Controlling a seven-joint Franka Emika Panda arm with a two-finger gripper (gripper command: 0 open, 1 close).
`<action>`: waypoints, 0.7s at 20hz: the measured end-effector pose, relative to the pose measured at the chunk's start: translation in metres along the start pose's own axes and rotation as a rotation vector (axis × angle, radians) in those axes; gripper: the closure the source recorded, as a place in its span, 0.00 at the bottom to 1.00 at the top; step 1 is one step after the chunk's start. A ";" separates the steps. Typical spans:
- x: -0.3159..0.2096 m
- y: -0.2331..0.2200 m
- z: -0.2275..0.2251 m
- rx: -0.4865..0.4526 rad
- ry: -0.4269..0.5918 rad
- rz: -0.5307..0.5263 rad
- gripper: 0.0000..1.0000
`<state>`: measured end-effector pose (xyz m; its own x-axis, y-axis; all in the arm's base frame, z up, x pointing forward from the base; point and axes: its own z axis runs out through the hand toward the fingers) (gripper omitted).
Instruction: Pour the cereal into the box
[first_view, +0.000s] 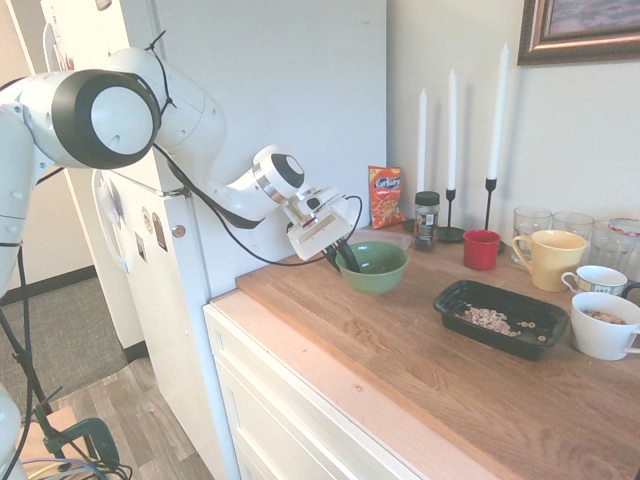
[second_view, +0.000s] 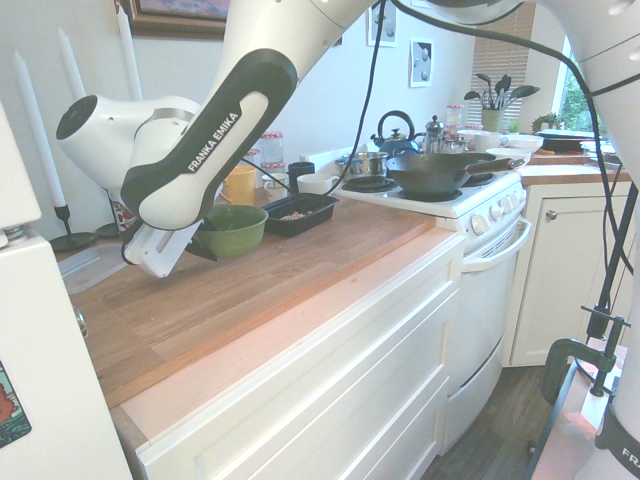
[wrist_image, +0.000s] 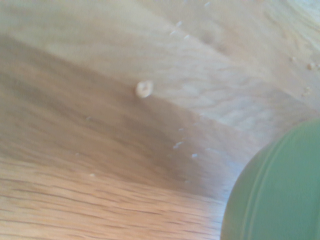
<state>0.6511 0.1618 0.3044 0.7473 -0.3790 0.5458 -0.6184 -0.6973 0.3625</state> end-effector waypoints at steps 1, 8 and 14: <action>-0.003 -0.002 0.003 -0.004 0.003 -0.004 1.00; -0.012 -0.007 0.005 -0.006 -0.002 -0.006 0.00; -0.017 -0.008 0.002 -0.004 -0.017 0.012 0.00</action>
<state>0.6434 0.1728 0.2905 0.7437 -0.3974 0.5375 -0.6282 -0.6903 0.3588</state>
